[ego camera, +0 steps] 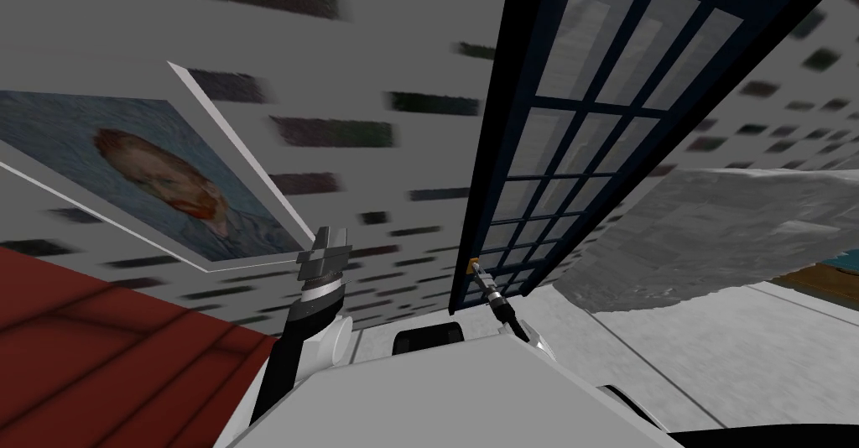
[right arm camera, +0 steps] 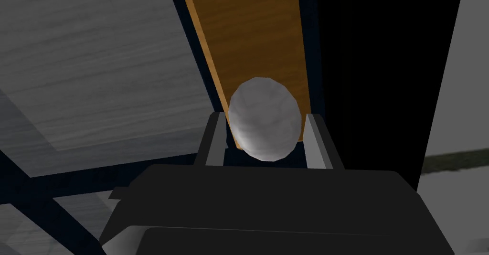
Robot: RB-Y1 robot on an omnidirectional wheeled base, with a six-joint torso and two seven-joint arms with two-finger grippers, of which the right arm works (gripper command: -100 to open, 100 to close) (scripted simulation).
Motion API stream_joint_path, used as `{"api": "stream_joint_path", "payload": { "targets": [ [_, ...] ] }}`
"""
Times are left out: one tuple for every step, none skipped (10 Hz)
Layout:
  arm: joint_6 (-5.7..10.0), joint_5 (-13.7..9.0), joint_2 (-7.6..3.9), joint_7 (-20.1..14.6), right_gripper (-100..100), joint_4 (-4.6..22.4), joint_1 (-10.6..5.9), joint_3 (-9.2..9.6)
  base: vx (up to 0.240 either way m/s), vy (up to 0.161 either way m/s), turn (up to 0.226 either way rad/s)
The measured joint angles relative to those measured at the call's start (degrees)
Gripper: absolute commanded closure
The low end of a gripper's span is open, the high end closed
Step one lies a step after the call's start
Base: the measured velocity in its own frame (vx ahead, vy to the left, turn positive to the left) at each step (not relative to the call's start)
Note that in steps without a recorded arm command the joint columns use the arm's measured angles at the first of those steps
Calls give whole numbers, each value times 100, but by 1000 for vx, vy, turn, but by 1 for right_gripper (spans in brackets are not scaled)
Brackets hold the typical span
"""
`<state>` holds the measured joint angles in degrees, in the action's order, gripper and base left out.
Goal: Pull the door open
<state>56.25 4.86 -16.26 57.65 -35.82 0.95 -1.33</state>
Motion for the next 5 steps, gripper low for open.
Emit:
{"api": "stream_joint_path", "payload": {
  "targets": [
    [-14, -11, 1, -108, 100, -24, 12, 5, -26, -8, 39],
    [-13, -38, 0, -244, 100, -9, 3, 9, -38, -15, 63],
    [-11, -76, -4, -402, 100, 3, -9, 13, -30, -10, 25],
    [-9, -93, -6, -521, 100, 11, -19, 18, -31, -7, 34],
    [-17, -121, -8, -667, 100, 0, -18, 22, -48, -13, 65]
  ]
}}
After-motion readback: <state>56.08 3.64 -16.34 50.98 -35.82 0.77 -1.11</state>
